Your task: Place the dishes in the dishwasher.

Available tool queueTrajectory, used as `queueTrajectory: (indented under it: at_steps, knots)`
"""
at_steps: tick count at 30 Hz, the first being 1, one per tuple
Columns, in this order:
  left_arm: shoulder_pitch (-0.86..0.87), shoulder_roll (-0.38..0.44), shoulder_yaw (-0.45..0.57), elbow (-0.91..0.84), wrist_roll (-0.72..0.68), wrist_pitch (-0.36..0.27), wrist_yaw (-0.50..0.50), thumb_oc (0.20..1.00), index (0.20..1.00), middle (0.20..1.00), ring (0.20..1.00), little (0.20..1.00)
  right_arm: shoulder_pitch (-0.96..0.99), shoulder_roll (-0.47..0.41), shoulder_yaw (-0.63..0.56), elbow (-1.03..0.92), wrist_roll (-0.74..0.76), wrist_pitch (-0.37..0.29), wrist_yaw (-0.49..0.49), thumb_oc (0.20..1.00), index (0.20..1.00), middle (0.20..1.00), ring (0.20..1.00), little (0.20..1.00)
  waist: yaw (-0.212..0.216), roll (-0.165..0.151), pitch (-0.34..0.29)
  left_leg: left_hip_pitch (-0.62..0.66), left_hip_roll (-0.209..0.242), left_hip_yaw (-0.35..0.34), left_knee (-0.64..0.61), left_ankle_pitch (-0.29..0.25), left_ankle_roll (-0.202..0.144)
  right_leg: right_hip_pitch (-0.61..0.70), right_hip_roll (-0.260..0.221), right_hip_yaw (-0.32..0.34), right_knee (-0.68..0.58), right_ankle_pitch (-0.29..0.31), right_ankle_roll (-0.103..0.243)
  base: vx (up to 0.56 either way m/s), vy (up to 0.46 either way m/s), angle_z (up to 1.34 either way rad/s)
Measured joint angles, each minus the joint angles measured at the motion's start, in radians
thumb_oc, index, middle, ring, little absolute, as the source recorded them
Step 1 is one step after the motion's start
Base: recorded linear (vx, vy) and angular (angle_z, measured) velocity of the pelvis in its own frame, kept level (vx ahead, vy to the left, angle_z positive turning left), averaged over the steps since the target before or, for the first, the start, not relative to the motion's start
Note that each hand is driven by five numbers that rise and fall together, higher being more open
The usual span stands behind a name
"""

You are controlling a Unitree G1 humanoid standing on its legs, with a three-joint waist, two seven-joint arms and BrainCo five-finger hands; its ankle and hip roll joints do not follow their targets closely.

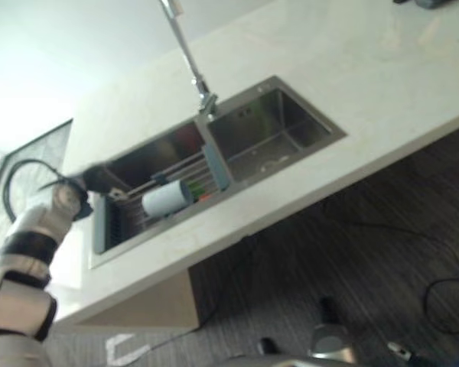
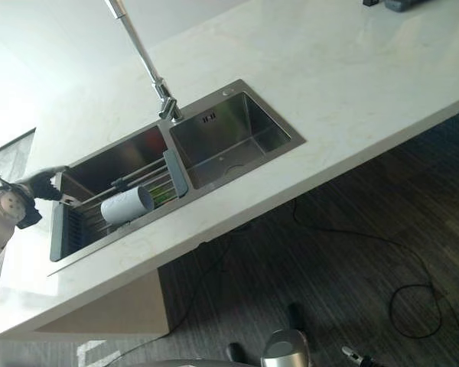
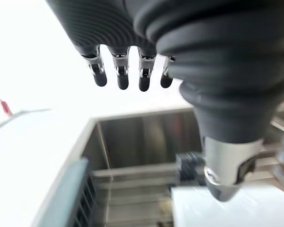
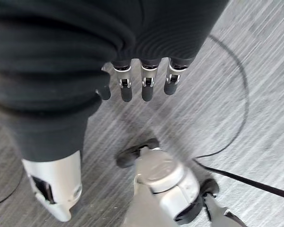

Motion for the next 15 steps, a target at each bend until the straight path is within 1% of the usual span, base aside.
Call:
queueTrajectory:
  at_steps: [1,3,5,8,11,13,15]
  knots:
    - [0.023,-0.019,0.002,-0.012,0.017,0.005,0.048,1.000,1.000,1.000,1.000,1.000,0.002,0.017,0.001,0.000,-0.002,0.001,0.000,1.000,1.000,1.000,1.000,1.000,0.002,-0.011,-0.005,-0.004,0.000,0.000,0.000,0.000,0.000,-0.004,-0.001,0.000,0.000,0.000,0.000,0.04,-0.029,0.01]
    - [0.033,-0.051,-0.001,-0.049,0.049,0.013,0.090,1.000,1.000,1.000,1.000,1.000,0.013,0.038,0.001,0.001,-0.019,0.000,0.001,1.000,1.000,1.000,1.000,1.000,0.015,-0.029,-0.006,-0.012,-0.001,-0.001,0.000,0.007,0.010,-0.011,-0.001,-0.001,0.000,0.002,0.000,0.02,-0.010,0.02]
    - [0.030,-0.070,-0.005,-0.072,0.085,0.030,0.109,1.000,1.000,1.000,1.000,1.000,0.016,0.039,0.000,0.000,-0.019,-0.001,0.000,1.000,1.000,1.000,1.000,1.000,0.011,-0.040,-0.006,-0.012,-0.003,-0.001,0.000,0.008,0.011,-0.012,-0.003,0.001,0.000,0.008,-0.007,0.02,0.007,-0.02]
    - [0.028,-0.087,-0.008,-0.076,0.092,0.053,0.116,1.000,1.000,1.000,1.000,1.000,0.018,0.037,0.000,-0.002,-0.020,0.000,0.001,1.000,1.000,1.000,1.000,1.000,-0.002,-0.039,-0.004,-0.014,-0.005,0.000,0.000,0.008,0.011,-0.015,-0.004,0.002,0.000,0.007,-0.006,0.05,0.024,-0.02]
    - [0.028,-0.087,-0.008,-0.076,0.115,0.060,0.116,1.000,1.000,1.000,1.000,1.000,0.019,0.035,-0.001,-0.012,-0.020,0.000,0.000,1.000,1.000,1.000,1.000,1.000,-0.012,-0.032,0.009,-0.014,-0.005,0.001,0.000,0.008,0.011,-0.015,-0.004,0.004,0.000,0.008,-0.006,0.01,0.008,0.00]
    - [0.028,-0.087,-0.008,-0.077,0.116,0.059,0.116,1.000,1.000,1.000,1.000,1.000,0.018,0.028,-0.001,-0.021,-0.021,0.001,0.002,1.000,1.000,1.000,1.000,1.000,-0.012,-0.019,0.031,-0.017,-0.007,0.001,0.000,0.008,0.011,-0.019,-0.006,0.005,0.000,0.003,0.004,0.00,0.000,0.00]
    - [0.028,-0.088,-0.008,-0.083,0.116,0.059,0.116,1.000,1.000,1.000,1.000,1.000,0.018,0.025,-0.002,-0.031,-0.029,0.000,0.004,1.000,1.000,1.000,1.000,1.000,-0.011,-0.008,0.059,-0.023,-0.007,0.000,0.000,0.007,0.011,-0.024,-0.006,0.005,0.000,0.004,0.006,-0.01,0.002,0.02]
